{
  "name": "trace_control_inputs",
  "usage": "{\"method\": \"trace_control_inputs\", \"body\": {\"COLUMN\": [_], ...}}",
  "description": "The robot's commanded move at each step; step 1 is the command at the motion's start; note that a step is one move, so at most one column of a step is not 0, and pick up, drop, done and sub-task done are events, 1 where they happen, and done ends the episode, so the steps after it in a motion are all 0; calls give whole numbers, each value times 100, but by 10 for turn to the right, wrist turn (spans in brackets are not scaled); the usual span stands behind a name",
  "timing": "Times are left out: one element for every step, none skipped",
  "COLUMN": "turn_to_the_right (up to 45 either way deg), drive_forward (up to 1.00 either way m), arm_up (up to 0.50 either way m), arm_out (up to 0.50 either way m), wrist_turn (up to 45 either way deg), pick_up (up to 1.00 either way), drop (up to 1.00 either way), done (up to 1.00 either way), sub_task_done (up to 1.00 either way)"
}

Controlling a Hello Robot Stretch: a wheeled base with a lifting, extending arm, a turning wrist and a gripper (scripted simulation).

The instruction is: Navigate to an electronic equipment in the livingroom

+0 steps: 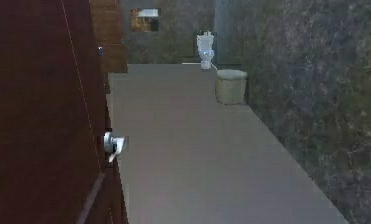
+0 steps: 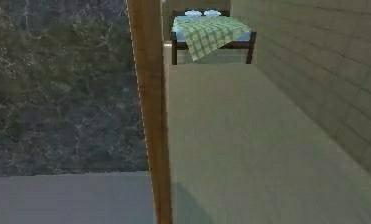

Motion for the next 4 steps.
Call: {"method": "trace_control_inputs", "body": {"turn_to_the_right": [0, 270, 0, -450], "drive_forward": [100, 0, 5, 0], "arm_up": [0, 0, 0, 0], "arm_out": [0, 0, 0, 0], "wrist_turn": [0, 0, 0, 0], "pick_up": [0, 0, 0, 0], "drop": [0, 0, 0, 0], "done": [0, 0, 0, 0], "sub_task_done": [0, 0, 0, 0]}}
